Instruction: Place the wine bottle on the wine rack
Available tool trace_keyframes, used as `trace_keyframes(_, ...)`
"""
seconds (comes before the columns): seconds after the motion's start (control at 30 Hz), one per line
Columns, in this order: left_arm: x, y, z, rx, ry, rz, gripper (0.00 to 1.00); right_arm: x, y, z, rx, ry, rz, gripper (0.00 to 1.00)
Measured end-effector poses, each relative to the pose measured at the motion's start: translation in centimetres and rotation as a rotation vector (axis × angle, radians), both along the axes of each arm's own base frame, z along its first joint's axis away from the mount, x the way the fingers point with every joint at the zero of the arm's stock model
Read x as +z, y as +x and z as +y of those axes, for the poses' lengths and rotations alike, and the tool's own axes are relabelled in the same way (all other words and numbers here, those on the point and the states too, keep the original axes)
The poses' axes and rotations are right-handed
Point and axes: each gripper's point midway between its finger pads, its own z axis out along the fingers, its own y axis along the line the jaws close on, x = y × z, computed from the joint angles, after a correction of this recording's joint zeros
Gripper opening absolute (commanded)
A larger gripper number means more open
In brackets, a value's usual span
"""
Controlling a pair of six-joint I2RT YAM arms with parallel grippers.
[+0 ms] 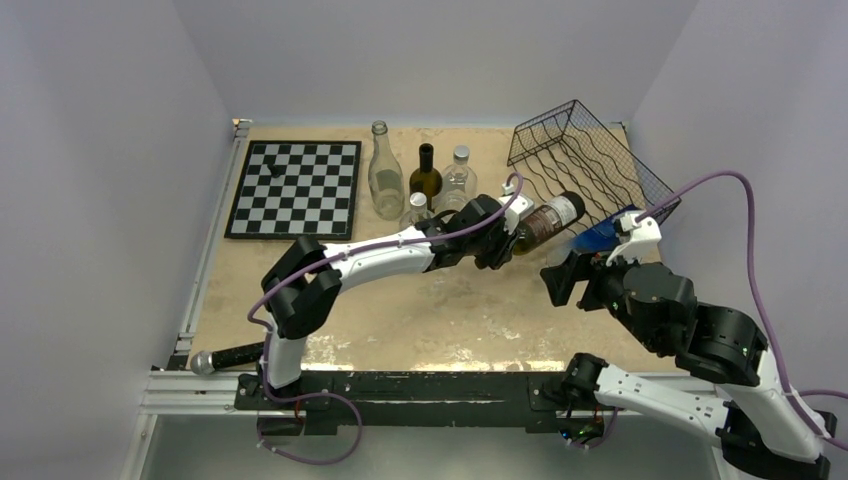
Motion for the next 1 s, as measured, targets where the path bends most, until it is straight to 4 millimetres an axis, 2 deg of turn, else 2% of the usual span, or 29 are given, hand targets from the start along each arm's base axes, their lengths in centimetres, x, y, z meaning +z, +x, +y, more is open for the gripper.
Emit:
trace_keyframes(0.13, -0.4, -0.1, 0.1, 0.003, 0.002, 0.005, 0.00, -0.5, 0.0, 0.0, -0.004, -0.006, 0.007, 0.87)
trace_keyframes(0.37, -3.2, -1.0, 1.5, 0.012, 0.054, 0.052, 0.00, -1.0, 0.1, 0.1, -0.005, -0.018, 0.015, 0.87)
trace_keyframes(0.53, -3.3, -1.1, 1.6, 0.014, 0.059, 0.057, 0.00, -1.2, 0.1, 0.1, -0.005, -0.022, 0.018, 0.86)
trace_keyframes(0.73, -2.3, 0.3, -0.8, 0.009, 0.035, 0.045, 0.00, -1.2, 0.2, 0.2, -0.005, -0.024, 0.018, 0.86)
trace_keyframes(1.0, -3.8, 1.9, -3.5, 0.007, 0.035, 0.048, 0.00, -1.2, 0.2, 0.2, -0.004, -0.023, 0.017, 0.86)
